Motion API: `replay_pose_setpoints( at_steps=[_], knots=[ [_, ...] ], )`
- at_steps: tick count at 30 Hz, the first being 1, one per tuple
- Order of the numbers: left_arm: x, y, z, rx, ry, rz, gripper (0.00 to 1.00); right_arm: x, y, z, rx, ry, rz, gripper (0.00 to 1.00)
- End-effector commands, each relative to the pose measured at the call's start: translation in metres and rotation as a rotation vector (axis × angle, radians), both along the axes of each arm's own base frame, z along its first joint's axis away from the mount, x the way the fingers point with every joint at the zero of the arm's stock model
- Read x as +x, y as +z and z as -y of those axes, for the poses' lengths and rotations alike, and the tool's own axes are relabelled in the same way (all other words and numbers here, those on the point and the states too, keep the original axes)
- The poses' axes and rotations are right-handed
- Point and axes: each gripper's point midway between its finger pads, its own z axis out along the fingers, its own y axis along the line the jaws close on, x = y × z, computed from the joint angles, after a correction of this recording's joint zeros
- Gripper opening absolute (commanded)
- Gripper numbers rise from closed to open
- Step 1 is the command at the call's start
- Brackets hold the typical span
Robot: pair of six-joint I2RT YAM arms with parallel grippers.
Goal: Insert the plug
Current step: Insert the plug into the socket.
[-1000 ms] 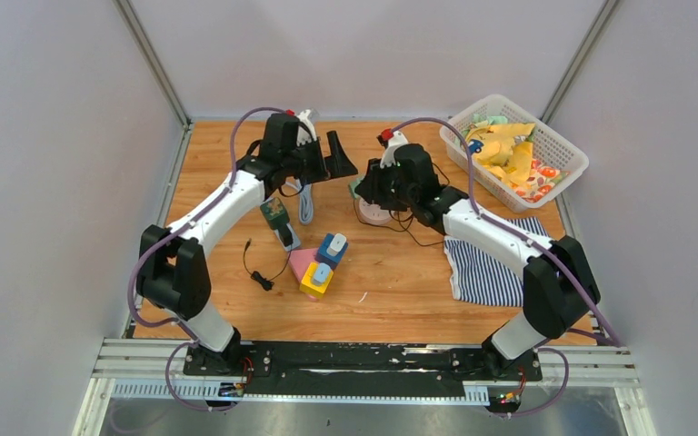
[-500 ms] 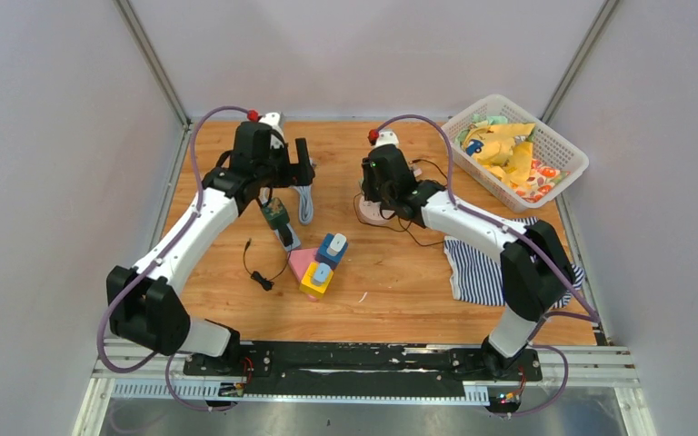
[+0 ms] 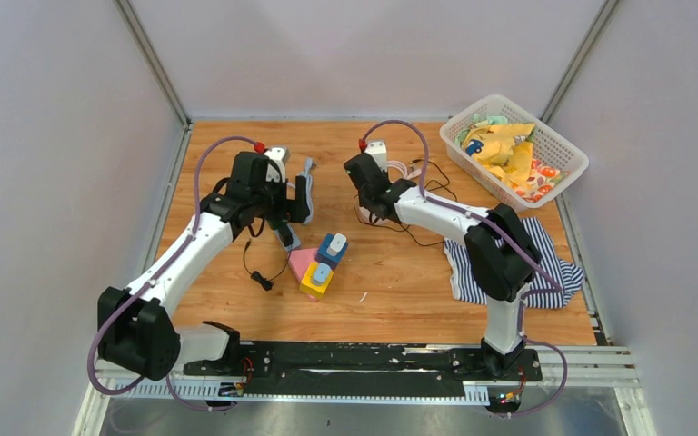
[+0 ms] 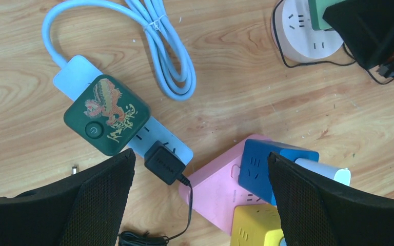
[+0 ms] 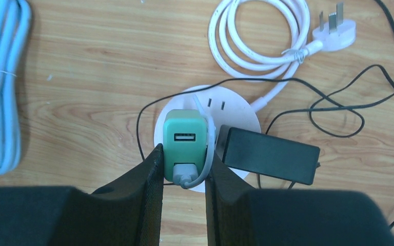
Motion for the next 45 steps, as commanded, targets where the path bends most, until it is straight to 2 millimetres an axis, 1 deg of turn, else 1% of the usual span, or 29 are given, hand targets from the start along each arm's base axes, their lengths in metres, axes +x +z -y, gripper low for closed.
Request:
replay_pose_setpoints(
  at_steps=[1,4,9,18,22,26,28,30,35,41,45],
  knots=[
    [-0.007,0.007,-0.006,0.030,-0.031,0.029,1.00,-0.003,-0.001,-0.002,-0.013,-0.071,0.005,0.00],
    [-0.007,0.008,-0.008,0.034,-0.026,0.039,1.00,-0.005,-0.007,-0.001,-0.033,-0.092,-0.015,0.00],
    [-0.007,0.008,-0.008,0.035,-0.024,0.039,1.00,-0.004,-0.010,0.000,-0.037,-0.116,-0.019,0.00],
    [-0.007,0.007,-0.009,0.041,-0.018,0.038,1.00,-0.003,-0.025,0.002,-0.038,-0.154,-0.033,0.00],
    [-0.006,0.007,-0.009,0.042,-0.019,0.038,1.00,-0.002,-0.027,-0.002,-0.029,-0.147,-0.040,0.00],
    [-0.006,0.007,-0.010,0.045,-0.017,0.039,1.00,0.000,-0.032,0.000,-0.037,-0.144,-0.047,0.00],
    [-0.006,0.007,-0.010,0.047,-0.017,0.039,1.00,-0.002,-0.039,0.002,-0.044,-0.144,-0.072,0.00],
    [-0.005,0.007,-0.011,0.051,-0.014,0.040,1.00,-0.009,-0.048,0.009,-0.051,-0.157,-0.102,0.00],
    [-0.004,0.006,-0.010,0.047,-0.014,0.033,1.00,-0.025,-0.081,0.013,-0.093,-0.143,-0.196,0.00],
    [-0.004,0.004,-0.009,0.050,-0.015,0.021,1.00,-0.038,-0.112,0.022,-0.143,-0.134,-0.312,0.00],
    [-0.004,0.003,-0.009,0.050,-0.015,0.019,1.00,-0.054,-0.131,0.028,-0.154,-0.143,-0.386,0.00]
  ],
)
